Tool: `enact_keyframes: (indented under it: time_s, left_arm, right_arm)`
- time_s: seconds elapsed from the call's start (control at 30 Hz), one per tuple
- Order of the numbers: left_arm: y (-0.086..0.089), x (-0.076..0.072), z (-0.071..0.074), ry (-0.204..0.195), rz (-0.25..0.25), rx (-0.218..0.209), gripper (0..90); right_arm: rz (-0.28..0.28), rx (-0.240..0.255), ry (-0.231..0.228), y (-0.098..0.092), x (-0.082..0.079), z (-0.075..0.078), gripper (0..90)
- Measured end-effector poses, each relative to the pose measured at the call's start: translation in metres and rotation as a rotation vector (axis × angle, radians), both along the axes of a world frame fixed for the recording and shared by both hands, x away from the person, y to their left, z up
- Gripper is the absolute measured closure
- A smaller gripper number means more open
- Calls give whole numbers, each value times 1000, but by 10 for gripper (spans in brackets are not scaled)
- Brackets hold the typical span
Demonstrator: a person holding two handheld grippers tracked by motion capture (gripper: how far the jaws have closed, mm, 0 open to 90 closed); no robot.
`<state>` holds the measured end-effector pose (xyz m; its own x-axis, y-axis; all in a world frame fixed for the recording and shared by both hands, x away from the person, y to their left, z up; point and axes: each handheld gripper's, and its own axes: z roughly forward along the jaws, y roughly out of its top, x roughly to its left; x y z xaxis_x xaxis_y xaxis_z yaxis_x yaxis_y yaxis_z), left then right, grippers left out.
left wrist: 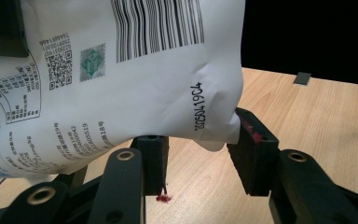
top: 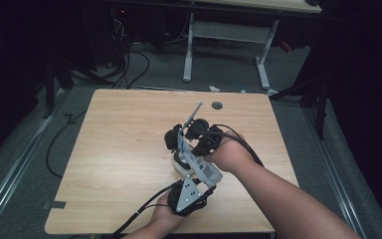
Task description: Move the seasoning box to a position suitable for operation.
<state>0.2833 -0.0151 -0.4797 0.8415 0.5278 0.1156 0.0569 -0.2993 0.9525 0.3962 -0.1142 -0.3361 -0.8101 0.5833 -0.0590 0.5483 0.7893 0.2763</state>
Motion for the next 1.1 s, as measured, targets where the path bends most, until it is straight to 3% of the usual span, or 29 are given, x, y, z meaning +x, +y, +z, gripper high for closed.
enact_keyframes:
  time_s: [1.1]
  left_arm:
    - [0,0,2,0,-1,-5,597]
  right_arm:
    - [6,-1,-3,2,1,-1,893]
